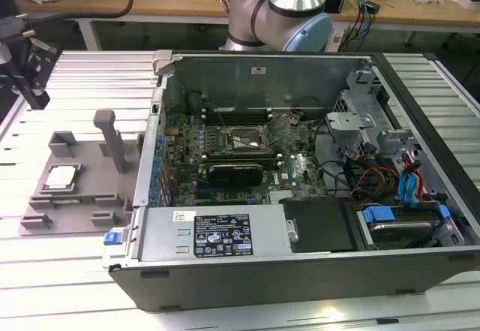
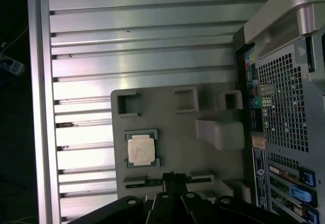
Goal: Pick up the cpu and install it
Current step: 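Reach for the cpu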
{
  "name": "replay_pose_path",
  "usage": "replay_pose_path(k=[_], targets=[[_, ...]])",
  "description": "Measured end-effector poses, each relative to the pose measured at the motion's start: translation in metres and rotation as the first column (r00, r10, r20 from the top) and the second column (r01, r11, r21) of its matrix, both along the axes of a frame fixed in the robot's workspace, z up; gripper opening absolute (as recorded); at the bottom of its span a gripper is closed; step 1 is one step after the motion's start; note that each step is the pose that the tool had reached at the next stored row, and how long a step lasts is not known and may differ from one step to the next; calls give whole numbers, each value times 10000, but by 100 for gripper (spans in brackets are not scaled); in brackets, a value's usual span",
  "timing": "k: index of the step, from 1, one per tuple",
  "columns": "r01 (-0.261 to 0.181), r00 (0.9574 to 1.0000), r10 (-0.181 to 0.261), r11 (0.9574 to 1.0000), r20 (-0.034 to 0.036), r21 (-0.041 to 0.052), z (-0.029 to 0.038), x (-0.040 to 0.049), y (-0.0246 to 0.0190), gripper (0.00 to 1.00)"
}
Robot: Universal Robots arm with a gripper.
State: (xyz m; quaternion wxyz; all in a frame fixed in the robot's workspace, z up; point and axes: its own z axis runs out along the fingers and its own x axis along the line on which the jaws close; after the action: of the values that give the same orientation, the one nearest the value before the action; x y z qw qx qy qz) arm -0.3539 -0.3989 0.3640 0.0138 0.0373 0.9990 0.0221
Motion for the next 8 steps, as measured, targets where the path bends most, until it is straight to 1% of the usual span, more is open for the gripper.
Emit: replay_pose_path(k=[1,2,4,7,8], targets=[[0,10000,0,10000,0,0,-17,0,0,11],[0,10000,0,10000,0,0,-48,0,0,11],[1,10000,-1,10000,0,1,-75,0,0,11],[0,10000,0,10000,0,0,-150,-1,0,11],[0,10000,0,10000,0,0,-163,-1,0,11]])
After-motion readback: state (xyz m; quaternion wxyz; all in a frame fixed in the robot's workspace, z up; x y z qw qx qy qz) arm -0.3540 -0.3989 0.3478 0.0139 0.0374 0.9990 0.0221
